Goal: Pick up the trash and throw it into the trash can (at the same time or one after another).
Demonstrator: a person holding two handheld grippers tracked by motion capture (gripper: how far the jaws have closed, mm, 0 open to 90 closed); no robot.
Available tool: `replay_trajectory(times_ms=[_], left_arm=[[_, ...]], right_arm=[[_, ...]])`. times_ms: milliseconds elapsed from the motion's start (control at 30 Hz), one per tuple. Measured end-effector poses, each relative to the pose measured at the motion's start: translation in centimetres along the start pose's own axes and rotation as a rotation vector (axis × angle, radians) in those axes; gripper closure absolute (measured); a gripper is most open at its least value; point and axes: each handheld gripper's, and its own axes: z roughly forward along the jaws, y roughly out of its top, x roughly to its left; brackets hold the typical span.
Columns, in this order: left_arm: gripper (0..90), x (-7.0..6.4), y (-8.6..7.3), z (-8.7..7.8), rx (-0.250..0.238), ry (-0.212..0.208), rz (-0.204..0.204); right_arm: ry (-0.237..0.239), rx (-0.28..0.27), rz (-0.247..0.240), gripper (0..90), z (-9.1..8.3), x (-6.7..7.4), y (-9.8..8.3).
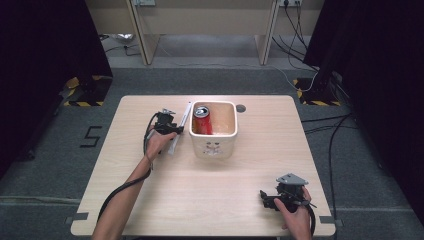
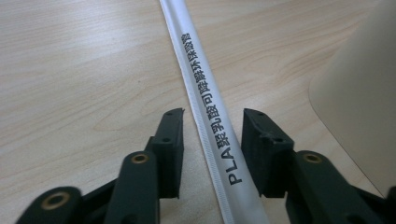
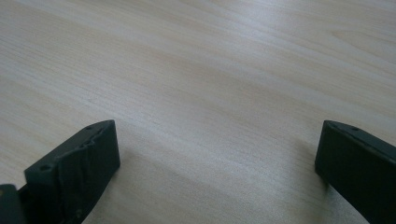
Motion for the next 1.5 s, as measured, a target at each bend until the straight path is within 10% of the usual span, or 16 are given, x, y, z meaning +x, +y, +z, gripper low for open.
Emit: replay_trajectory(times_ms=[200,533,1100,1500], left_arm=[[78.2,0.0,-0.2,-0.1,0.001,-0.011,0.004],[79.0,0.4,0.4,-1.8,-0.025,-0.05,-0.013],[78.9,1.5,4.1,-9.0,-0.123,-0.095,-0.024],[78.8,-1.8,8.7,-13.4,-0.2,-0.129,0.071]], right_arm=[[0.0,0.0,-0.001,0.2,0.0,0.0,0.0],[0.0,0.0,0.0,0.2,0.0,0.0,0.0],[0.0,0.0,0.0,0.2,0.0,0.0,0.0],[0.0,0.0,0.0,0.2,0.0,0.0,0.0]])
